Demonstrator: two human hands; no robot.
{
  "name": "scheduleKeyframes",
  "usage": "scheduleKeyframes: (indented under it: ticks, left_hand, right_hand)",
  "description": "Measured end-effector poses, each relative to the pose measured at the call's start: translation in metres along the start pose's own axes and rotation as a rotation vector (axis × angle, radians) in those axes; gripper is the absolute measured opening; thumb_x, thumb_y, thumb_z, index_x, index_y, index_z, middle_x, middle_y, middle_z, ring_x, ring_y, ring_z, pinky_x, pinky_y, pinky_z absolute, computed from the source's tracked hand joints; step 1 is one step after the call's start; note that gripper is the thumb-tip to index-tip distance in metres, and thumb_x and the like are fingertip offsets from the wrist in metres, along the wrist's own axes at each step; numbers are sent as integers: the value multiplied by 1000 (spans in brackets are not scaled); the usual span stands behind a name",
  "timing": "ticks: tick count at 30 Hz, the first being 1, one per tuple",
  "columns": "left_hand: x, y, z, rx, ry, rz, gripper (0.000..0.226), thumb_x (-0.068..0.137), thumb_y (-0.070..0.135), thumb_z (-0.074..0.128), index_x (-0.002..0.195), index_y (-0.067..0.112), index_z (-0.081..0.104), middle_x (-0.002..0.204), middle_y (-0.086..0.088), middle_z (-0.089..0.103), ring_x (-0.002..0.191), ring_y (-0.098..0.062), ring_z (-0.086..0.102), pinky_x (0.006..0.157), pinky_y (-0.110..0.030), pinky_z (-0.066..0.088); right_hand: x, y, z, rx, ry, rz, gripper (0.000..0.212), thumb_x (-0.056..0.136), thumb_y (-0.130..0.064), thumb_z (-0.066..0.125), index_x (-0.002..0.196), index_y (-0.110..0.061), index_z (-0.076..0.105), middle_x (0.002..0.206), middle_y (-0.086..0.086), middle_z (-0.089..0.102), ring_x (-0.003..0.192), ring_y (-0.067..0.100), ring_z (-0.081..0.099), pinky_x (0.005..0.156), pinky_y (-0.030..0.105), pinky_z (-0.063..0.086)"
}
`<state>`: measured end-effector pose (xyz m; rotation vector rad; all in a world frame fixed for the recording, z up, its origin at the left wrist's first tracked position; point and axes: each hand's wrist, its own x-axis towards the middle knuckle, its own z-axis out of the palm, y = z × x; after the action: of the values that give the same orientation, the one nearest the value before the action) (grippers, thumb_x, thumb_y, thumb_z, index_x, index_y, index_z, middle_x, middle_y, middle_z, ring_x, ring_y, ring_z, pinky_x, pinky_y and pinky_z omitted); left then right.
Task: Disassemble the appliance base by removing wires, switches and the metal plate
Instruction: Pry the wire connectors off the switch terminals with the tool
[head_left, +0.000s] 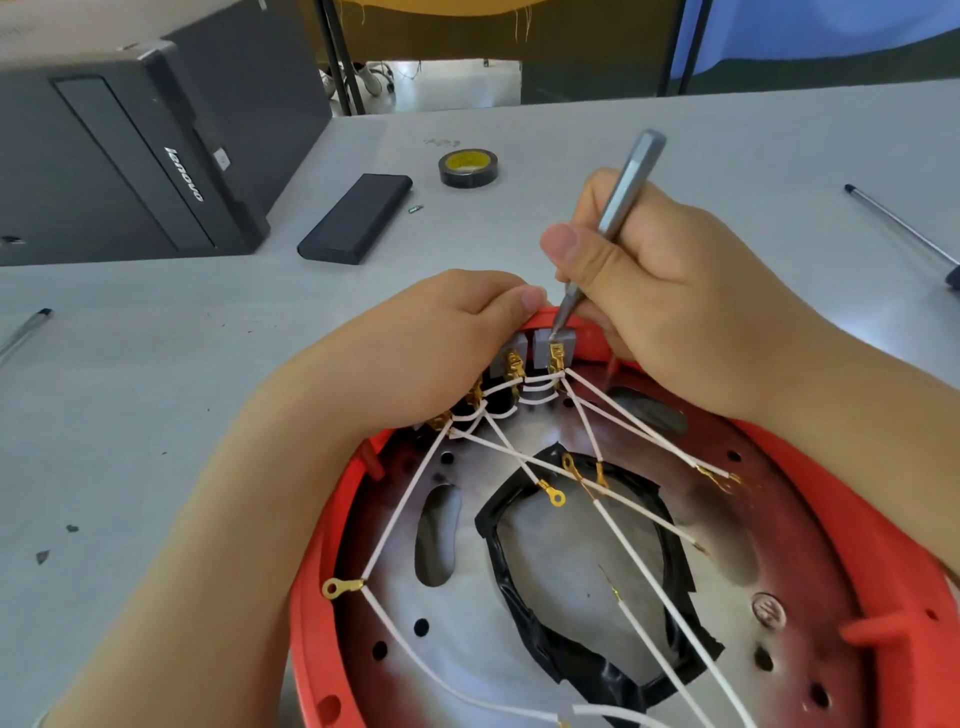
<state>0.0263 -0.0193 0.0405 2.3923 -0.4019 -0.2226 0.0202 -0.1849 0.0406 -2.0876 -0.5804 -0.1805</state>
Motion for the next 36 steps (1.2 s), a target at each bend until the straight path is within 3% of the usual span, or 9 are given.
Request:
scheduleKeyframes:
  ticks: [3,6,10,13,17,22,25,29,36]
  left_hand:
    - [-1,2,0,-13,-2,4,42,100,42,33,107,13,63,92,-13,67,57,-13,51,59,-24,42]
    - [0,2,0,-3,3,8,42,100,41,33,107,12,63,93,-12,68,70,-18,56,61,-24,42]
    - [0,1,0,-10,0,4,40,100,41,33,105,16,64,64,3,58,44,-3,48,44,-13,39]
    - [2,-1,0,-8,17,15,39,100,42,33,105,20,65,78,-5,65,50,0,46,51,-14,40]
    - [2,-1,0,-19,5,2,39,100,42,33,102,21,65,55,10,52,42,2,45,41,-9,36]
    - [1,-2,1,-9,14,27,43,99,43,34,103,12,62,75,-9,60,49,-7,45,49,-20,41]
    - [1,-2,1,-8,15,23,44,99,44,33,105,11,61,89,-13,64,64,-21,53,61,-26,43]
    - [2,-4,0,-22,14,18,45,99,44,35,107,8,60,68,-6,52,43,-4,39,41,-14,37]
    - [3,-4,0,-47,25,-1,38,99,44,35,98,21,65,59,5,55,46,4,48,40,-5,35]
  right_hand:
    - [0,-1,2,-172,-13,-31,28,97,-41,42,72,-28,38,53,-15,50,48,5,46,48,17,34]
    - [-1,-4,2,-217,-19,-36,27,97,-41,41,72,-31,37,53,-21,51,50,2,48,52,15,36]
    - [6,-3,3,-143,-10,64,28,97,-43,41,72,-28,40,53,-9,51,50,5,49,57,23,43]
    - [15,-3,3,-64,-57,160,31,98,-43,40,73,-25,41,52,-9,43,43,1,44,54,27,32]
    - [15,-3,5,-108,-48,157,32,98,-43,39,78,-19,48,63,-3,53,59,7,55,61,36,44]
    - [3,-2,1,132,42,95,27,98,-36,43,73,-27,43,51,-14,48,46,1,47,46,11,34]
    - [3,0,3,30,37,66,27,98,-37,42,74,-25,43,45,-11,45,41,4,42,44,15,32]
    - [1,-3,4,-96,24,33,27,98,-38,41,75,-25,41,47,-12,48,42,5,44,46,15,34]
    - [20,-3,1,-49,-24,223,33,99,-41,40,73,-21,44,51,-9,43,42,2,42,52,22,28]
